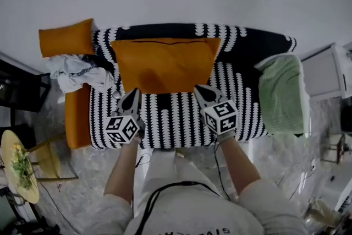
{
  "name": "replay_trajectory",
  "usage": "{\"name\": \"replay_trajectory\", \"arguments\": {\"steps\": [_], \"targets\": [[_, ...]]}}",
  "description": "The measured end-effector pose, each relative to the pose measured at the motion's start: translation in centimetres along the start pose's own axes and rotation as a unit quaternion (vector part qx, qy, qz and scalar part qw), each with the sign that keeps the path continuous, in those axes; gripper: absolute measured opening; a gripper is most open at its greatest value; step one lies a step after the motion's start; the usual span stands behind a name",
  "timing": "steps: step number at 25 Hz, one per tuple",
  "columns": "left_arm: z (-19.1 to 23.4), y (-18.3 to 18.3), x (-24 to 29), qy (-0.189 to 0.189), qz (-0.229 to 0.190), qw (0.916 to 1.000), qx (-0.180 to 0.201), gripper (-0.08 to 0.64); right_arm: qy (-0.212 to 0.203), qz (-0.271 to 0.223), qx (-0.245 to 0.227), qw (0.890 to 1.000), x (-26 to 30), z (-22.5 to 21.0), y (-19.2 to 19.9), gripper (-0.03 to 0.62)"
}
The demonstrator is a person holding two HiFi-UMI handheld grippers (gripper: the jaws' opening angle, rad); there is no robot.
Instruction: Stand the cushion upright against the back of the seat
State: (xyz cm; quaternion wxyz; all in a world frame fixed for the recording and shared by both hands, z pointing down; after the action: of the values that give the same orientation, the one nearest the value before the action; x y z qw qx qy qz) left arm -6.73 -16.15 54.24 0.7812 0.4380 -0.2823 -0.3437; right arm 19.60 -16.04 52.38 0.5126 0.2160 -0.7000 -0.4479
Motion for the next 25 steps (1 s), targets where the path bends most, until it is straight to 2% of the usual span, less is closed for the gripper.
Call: {"name": "replay_trajectory", "arguments": {"steps": [11, 20, 25], "targets": [[-6.0, -0.6, -4.3, 0.027, 0.011, 0.9996, -0.001, 0.024, -0.045, 0.001, 0.019, 0.999, -6.0, 4.9, -0.7, 0.018], [-10.3, -0.2, -6.8, 0.044, 0.006, 0.9988, -0.018, 0.025, -0.078, -0.001, 0.021, 0.997, -9.9, 7.5, -0.7, 0.018], [-11.1, -0.7, -6.9, 0.062, 0.023, 0.9977, 0.017, 0.025, -0.087, -0.006, 0.026, 0.996, -10.6, 8.5, -1.2, 0.018]]}}
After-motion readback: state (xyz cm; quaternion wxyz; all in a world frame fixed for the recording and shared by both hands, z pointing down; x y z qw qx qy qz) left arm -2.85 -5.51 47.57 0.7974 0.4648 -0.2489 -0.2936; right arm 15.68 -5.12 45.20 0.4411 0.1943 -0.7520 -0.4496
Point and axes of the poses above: the fingertips, and each gripper's own axes: x forward along the fingers, z to its left, y out of its underside, the point moved 5 cm from there along -x, backward along the fingers, and after that the axes turned 10 degrees about y, right-handed, at the moved point
